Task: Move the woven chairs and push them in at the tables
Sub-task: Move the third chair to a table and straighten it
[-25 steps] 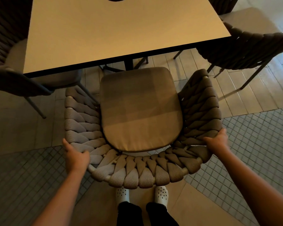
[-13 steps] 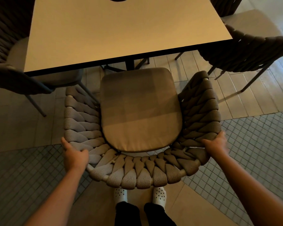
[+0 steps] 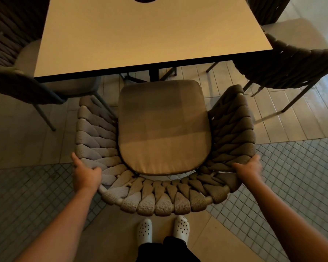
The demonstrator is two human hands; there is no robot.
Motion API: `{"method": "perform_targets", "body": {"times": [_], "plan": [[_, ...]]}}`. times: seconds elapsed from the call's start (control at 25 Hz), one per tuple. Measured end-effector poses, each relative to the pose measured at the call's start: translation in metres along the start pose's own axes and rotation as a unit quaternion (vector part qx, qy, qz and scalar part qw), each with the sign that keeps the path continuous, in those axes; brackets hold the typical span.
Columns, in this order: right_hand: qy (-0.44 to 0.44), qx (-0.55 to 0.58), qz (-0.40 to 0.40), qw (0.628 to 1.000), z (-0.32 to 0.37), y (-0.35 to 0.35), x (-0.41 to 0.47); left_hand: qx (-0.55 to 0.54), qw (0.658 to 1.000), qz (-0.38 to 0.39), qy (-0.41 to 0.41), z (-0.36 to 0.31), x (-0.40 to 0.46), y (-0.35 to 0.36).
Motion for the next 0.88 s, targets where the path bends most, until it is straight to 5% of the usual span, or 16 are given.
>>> {"method": "perform_targets", "body": {"times": [0.88], "plan": [[0.004,0.012,-0.021,1.0,0.0,0.005,0.0,0.008,1.0,0.021,0.017,0.0,0.009,0.0]]}}
Point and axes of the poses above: each hand's wrist, its own x-axis towards the middle knuckle, its own y-axis out of the palm, z = x × y, the point moved 7 cm from there along x, towards the middle knuckle, and after that the axes turned 3 degrees about x, right-handed, at the moved point
